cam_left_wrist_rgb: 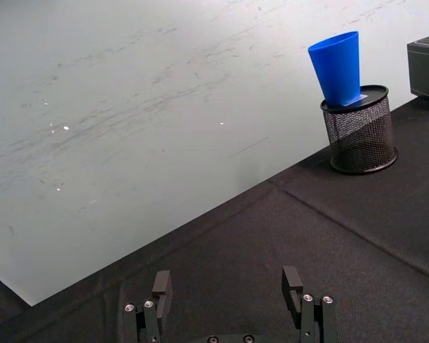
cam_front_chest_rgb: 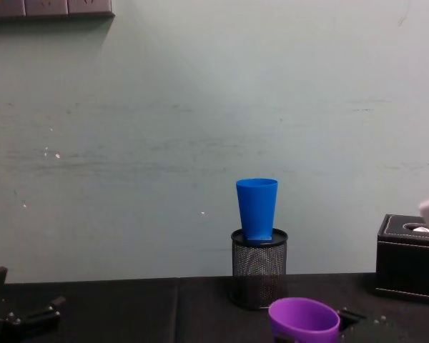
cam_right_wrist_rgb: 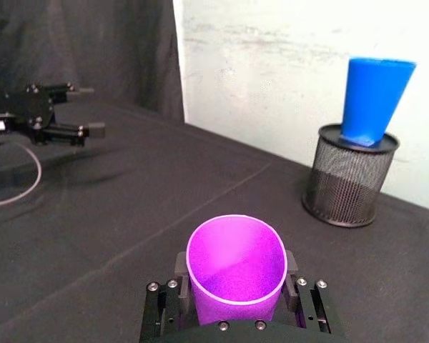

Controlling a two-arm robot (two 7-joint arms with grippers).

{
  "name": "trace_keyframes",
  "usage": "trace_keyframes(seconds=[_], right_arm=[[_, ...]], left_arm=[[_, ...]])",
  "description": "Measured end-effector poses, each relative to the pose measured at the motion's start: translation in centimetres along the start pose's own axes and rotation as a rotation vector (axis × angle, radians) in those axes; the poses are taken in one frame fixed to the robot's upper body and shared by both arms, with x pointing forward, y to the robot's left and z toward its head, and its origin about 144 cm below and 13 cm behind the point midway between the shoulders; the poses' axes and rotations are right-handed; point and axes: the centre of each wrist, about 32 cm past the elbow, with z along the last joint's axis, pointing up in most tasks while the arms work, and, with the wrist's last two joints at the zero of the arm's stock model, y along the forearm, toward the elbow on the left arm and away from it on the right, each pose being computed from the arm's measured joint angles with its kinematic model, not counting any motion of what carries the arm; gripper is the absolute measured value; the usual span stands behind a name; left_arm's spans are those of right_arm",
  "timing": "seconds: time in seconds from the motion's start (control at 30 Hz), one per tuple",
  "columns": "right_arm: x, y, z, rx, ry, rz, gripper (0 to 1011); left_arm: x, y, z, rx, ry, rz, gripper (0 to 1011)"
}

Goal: Pick up one cup with a gripper and tap it against the other cup.

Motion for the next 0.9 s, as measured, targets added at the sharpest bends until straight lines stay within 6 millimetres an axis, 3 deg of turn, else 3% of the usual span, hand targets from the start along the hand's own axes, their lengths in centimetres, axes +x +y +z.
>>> trace_keyframes(seconds=[0.33, 0.9], right_arm=[[0.1, -0.4, 0.7, 0.065, 0.023, -0.045, 734], [2.6, -0.7, 2.5, 0.074, 0.029, -0.153, 734]], left_arm=[[0.0, 0.0, 0.0, 0.000, 0.000, 0.000, 1011], [0.0, 0.0, 0.0, 0.000, 0.000, 0.000, 1011]])
